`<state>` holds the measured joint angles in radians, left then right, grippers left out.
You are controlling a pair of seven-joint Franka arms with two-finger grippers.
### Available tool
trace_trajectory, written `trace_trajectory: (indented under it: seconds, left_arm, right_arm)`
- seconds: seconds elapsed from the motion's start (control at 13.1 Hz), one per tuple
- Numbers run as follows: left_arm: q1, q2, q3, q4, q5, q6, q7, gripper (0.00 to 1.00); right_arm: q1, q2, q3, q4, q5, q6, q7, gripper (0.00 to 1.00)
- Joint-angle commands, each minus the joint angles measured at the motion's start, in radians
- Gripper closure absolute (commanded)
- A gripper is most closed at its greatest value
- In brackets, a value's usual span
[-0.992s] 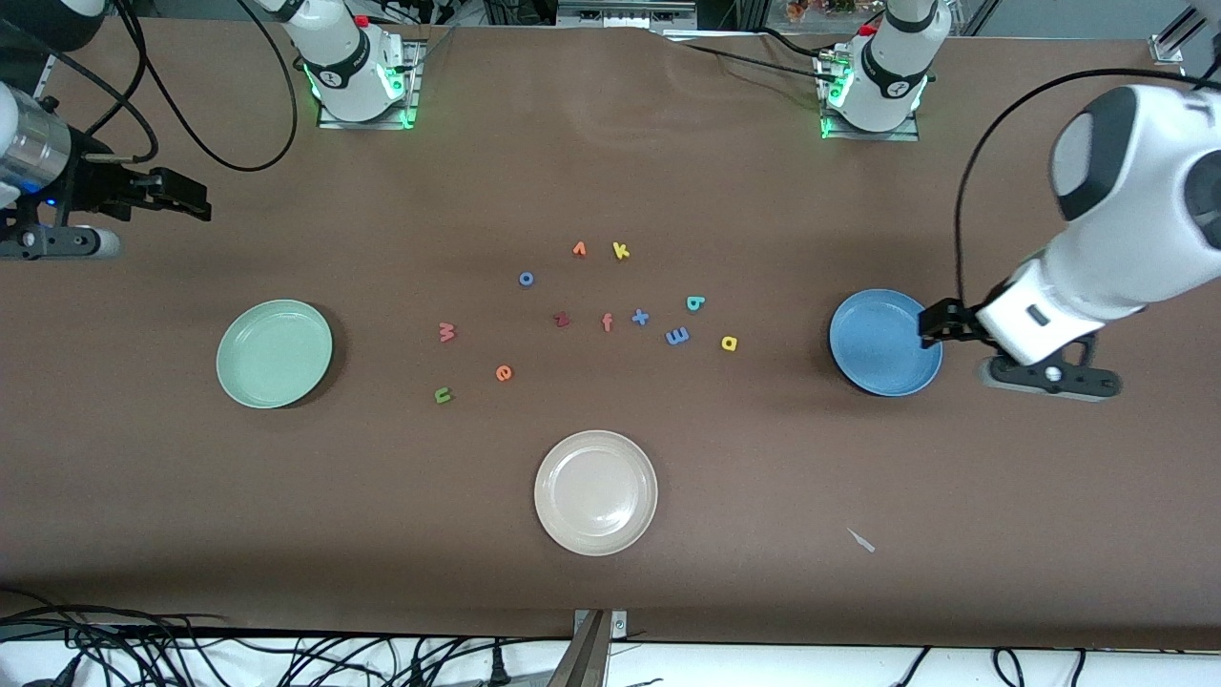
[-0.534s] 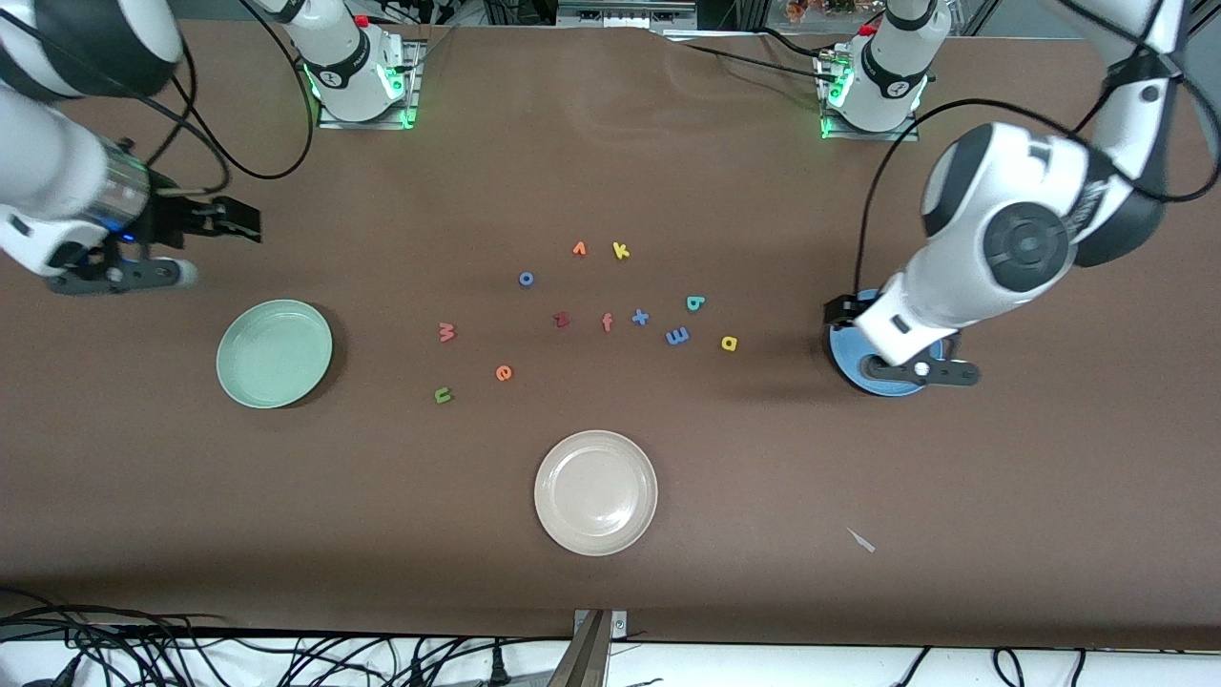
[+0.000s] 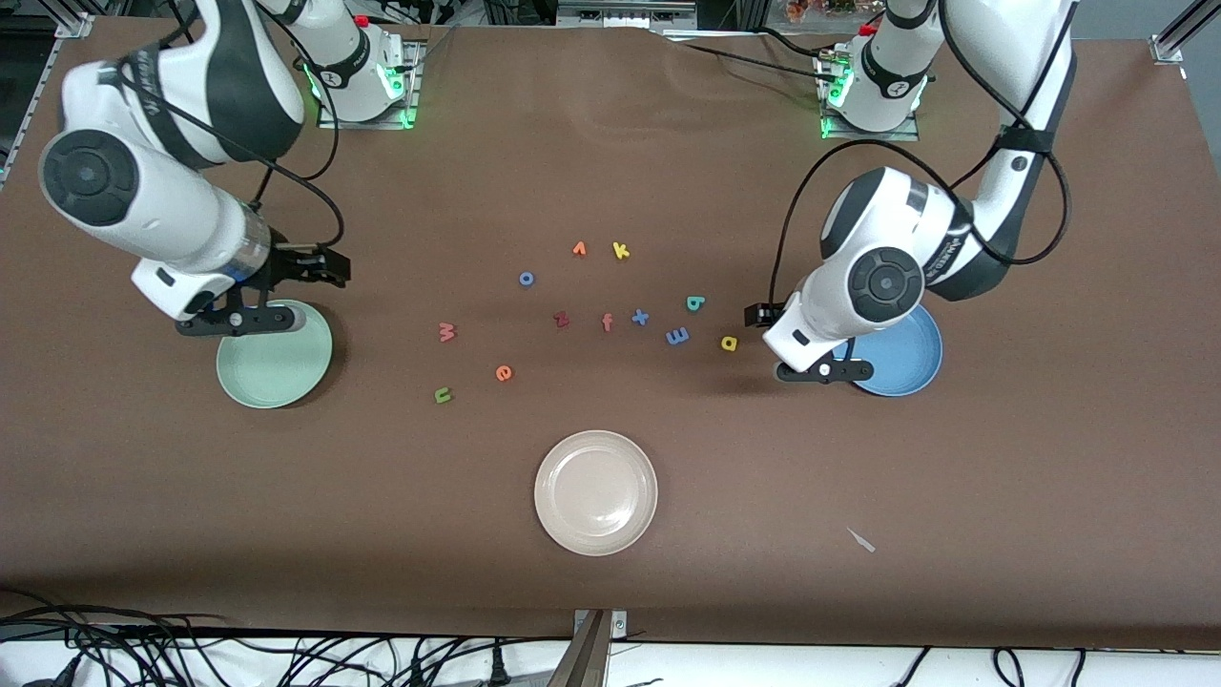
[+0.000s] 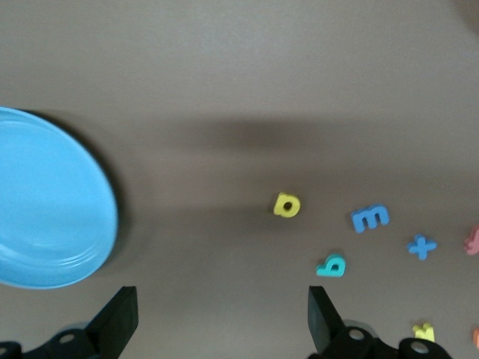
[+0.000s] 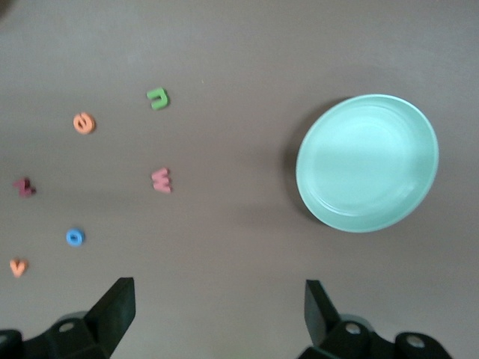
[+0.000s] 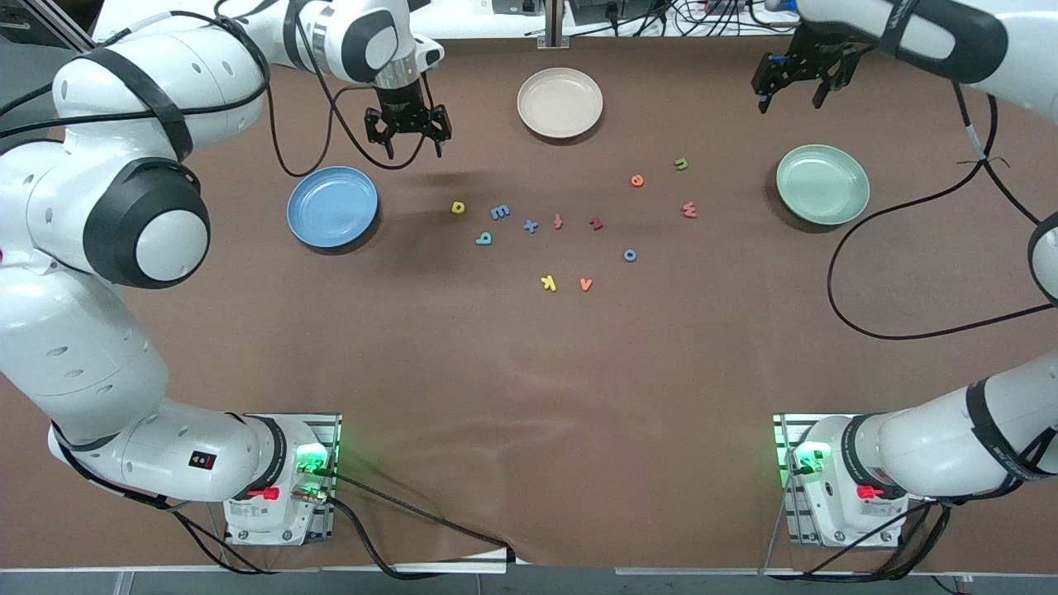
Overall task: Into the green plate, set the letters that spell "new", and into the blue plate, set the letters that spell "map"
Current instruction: 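Move the left gripper to yellow d while the right gripper reaches pink w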
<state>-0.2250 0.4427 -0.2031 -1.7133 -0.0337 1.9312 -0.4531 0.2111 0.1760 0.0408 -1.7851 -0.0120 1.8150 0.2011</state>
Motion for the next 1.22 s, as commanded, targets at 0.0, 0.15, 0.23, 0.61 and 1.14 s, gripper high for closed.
trace_trajectory:
  seconds: [0.0,0.15,0.23,0.61,1.14]
  left_arm:
    - [-0.005,-0.006,-0.019,-0.078,-0.041,0.105,-0.022,0.01]
    - [-0.011,0.031,-0.025,-0.088,-0.048,0.184,-0.041,0.01]
    - [-0.028,0.053,-0.027,-0.088,-0.048,0.199,-0.048,0.02]
    - [-0.037,0.117,-0.032,-0.095,-0.048,0.294,-0.062,0.07]
    - [-0.057,0.177,-0.030,-0.114,-0.035,0.379,-0.064,0.07]
  right_arm:
    - [0.056,-0.023,-0.001,-0.153,0.011,0.181,0.086,0.00]
    - [0.065,-0.023,-0.001,-0.261,0.011,0.332,0.130,0.00]
    - [0.086,-0.023,-0.001,-0.316,0.011,0.413,0.132,0.00]
    - [0.139,0.058,-0.001,-0.415,-0.003,0.644,0.204,0.00]
    - [0.154,0.210,0.001,-0.404,-0.003,0.800,0.184,0.00]
